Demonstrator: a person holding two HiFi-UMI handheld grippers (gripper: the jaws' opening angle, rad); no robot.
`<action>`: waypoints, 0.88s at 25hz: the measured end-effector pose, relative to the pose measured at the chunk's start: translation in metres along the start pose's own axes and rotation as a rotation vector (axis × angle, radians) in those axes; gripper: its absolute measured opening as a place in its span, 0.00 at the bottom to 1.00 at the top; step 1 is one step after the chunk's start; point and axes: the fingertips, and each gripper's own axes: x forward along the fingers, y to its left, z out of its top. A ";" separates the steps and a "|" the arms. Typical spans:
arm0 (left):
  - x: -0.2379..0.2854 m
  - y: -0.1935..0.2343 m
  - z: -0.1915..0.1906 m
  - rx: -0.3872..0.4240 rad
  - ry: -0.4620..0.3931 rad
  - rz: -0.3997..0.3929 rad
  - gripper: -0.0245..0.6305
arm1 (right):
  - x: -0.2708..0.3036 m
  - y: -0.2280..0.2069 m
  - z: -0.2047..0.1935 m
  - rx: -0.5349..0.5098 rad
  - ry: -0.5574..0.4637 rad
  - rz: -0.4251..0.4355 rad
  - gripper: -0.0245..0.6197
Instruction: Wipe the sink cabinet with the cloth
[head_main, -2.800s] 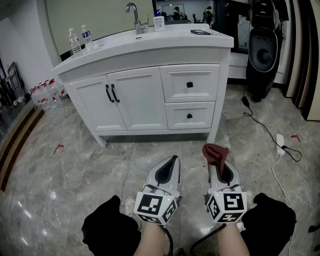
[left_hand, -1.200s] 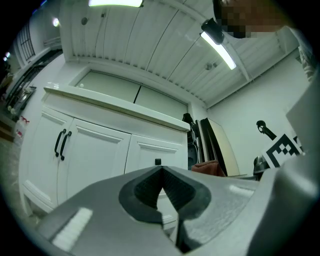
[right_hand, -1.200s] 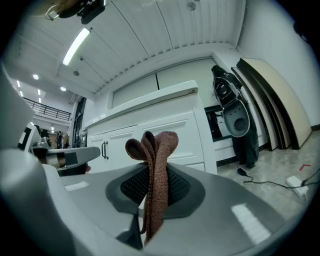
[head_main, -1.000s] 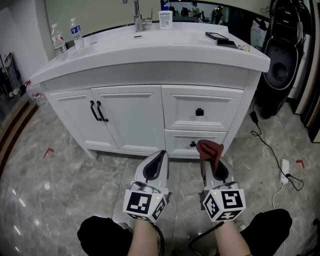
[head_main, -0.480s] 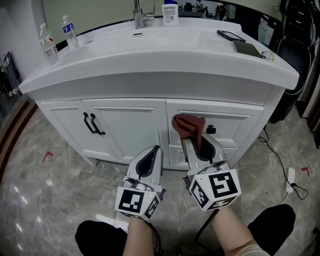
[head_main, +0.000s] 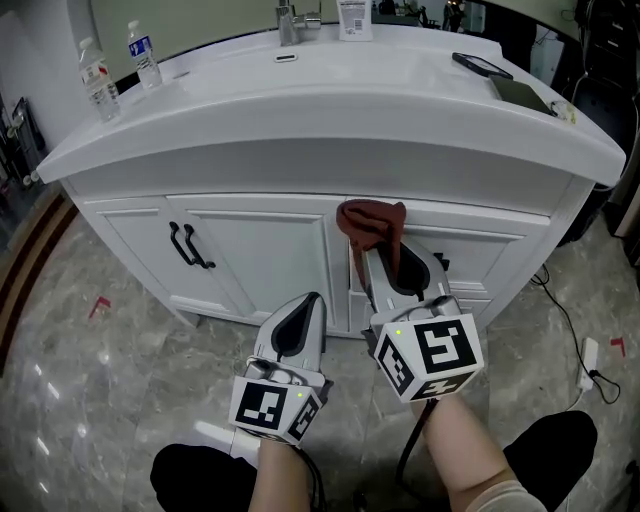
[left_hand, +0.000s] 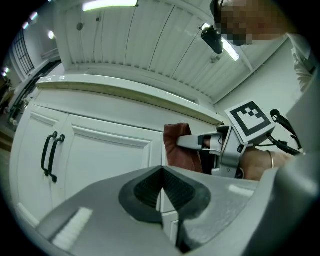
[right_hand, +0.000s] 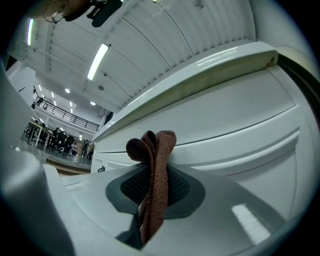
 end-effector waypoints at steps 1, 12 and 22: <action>0.000 -0.002 -0.002 -0.001 0.004 0.000 0.04 | -0.002 -0.005 -0.001 -0.001 0.002 -0.010 0.16; 0.009 -0.051 -0.013 -0.010 0.026 -0.091 0.04 | -0.043 -0.065 0.007 -0.051 0.014 -0.133 0.16; 0.015 -0.091 -0.012 -0.080 0.014 -0.156 0.04 | -0.090 -0.132 0.029 -0.072 0.003 -0.272 0.16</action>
